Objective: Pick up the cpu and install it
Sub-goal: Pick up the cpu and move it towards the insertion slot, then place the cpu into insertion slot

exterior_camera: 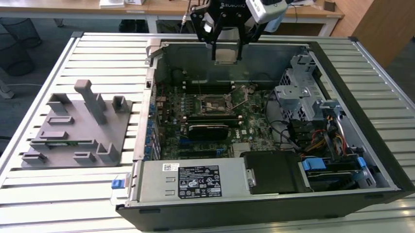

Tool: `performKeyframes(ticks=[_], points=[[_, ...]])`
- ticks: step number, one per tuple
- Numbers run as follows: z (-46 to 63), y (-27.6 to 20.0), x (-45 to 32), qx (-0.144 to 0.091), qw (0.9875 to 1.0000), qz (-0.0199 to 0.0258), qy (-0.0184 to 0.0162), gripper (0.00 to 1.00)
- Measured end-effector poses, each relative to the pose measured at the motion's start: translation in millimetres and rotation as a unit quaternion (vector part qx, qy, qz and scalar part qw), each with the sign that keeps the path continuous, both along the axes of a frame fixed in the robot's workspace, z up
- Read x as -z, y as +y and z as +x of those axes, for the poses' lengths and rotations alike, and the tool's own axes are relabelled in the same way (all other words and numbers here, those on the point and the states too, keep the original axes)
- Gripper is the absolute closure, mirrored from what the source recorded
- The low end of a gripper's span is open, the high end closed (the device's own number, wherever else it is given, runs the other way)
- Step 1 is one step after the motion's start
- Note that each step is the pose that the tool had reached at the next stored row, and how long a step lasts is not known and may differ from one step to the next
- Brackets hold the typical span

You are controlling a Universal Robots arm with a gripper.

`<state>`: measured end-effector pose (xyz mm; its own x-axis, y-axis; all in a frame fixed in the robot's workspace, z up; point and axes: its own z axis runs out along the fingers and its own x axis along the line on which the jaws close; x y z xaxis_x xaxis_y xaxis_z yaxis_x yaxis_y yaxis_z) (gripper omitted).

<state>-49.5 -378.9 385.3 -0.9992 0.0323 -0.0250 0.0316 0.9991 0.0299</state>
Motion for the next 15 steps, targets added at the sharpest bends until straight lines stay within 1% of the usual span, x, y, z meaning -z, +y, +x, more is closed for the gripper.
performKeyframes(ticks=[5, 8, 15], points=[[4.5, -0.1, 0.0, 0.000, 1.0000, 0.0000, 0.0000, 0.46], [5.3, 0.0, 0.0, 0.001, 1.0000, -0.0010, 0.0000, 0.46], [5.5, 0.0, 0.4, 0.015, 0.9999, -0.0032, 0.0000, 0.46]])
